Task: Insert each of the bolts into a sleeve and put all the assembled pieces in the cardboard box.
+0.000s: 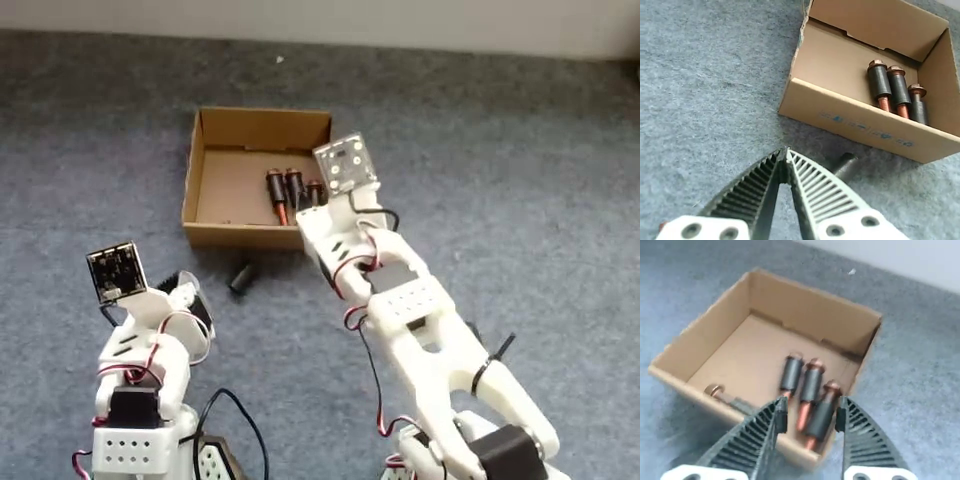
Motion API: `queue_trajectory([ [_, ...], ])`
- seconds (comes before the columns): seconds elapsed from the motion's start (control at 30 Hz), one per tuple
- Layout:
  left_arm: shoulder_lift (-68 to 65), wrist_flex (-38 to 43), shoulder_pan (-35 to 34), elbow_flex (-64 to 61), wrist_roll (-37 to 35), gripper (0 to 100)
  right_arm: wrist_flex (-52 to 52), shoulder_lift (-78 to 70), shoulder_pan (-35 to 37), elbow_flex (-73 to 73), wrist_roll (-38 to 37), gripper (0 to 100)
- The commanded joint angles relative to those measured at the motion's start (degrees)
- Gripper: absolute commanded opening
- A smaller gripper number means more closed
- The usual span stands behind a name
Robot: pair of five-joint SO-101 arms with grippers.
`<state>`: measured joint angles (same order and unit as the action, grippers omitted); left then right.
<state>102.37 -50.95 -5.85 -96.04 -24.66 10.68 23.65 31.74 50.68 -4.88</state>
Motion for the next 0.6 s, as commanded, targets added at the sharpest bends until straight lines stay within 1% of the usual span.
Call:
queue_trajectory([
  [0.0,1.71,-0.44,-5.23,2.33,0.7,1,6.64,4.97,5.49,-0.57,2.37,14.9],
  [0.1,1.71,-0.44,-9.01,4.35,0.7,1,13.05,5.05,8.04,-0.84,10.81,14.9],
  [0.23,1.71,-0.44,-14.37,6.37,0.62,1,20.44,2.24,10.68,-6.64,17.76,14.9],
  [0.33,1.71,-0.26,-18.07,7.43,0.35,1,25.19,-3.03,12.79,-12.35,24.7,14.9],
  [0.43,1.71,-0.09,-21.32,7.87,-3.96,1,28.18,-9.98,14.55,-18.42,31.03,14.9],
  [0.57,1.71,-0.09,-22.55,7.87,-5.89,1,30.11,-19.65,15.52,-26.15,35.43,14.9],
])
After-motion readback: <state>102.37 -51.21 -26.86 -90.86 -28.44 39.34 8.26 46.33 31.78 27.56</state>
